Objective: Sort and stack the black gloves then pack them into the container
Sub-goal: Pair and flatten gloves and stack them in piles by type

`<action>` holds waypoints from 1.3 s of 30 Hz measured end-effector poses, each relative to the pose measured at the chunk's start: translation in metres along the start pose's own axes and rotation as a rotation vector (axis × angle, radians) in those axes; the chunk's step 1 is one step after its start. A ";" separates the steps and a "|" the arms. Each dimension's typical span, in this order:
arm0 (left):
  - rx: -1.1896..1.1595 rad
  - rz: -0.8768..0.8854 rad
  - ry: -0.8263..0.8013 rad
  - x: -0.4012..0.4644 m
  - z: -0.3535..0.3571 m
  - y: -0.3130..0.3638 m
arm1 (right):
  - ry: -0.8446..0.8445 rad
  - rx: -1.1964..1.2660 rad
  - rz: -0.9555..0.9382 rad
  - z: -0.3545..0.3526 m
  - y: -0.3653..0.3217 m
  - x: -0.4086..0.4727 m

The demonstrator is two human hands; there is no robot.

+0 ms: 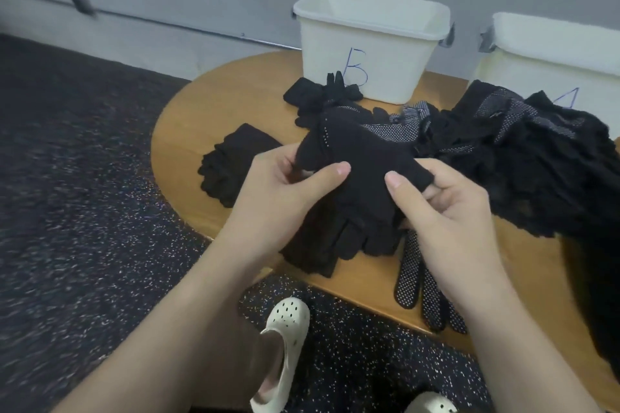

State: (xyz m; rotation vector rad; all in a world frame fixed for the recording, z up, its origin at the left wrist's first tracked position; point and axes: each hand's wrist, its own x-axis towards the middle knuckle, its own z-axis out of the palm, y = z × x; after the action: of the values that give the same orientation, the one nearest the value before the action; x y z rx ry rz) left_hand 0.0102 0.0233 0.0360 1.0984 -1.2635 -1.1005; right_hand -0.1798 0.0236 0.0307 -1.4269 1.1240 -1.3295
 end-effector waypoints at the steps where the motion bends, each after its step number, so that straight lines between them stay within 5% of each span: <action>1: 0.020 -0.006 0.020 0.003 -0.011 0.001 | -0.015 -0.021 0.001 0.010 0.002 0.005; 14: 0.240 -0.113 0.201 0.070 -0.111 0.007 | -0.059 -0.252 -0.007 0.120 0.021 0.082; 24: 0.332 -0.173 0.220 0.088 -0.125 -0.027 | -0.100 -0.442 0.054 0.130 0.044 0.103; 35: 0.481 -0.083 0.333 0.076 -0.128 -0.045 | -0.069 -0.534 0.028 0.134 0.047 0.099; 39: 0.793 0.092 0.457 0.071 -0.124 -0.045 | -0.077 -0.595 0.005 0.134 0.043 0.093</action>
State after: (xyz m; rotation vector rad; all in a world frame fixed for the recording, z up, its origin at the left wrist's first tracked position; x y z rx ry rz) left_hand 0.1345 -0.0525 0.0008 1.7320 -1.3757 -0.2130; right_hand -0.0462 -0.0752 0.0015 -1.8718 1.5479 -0.9585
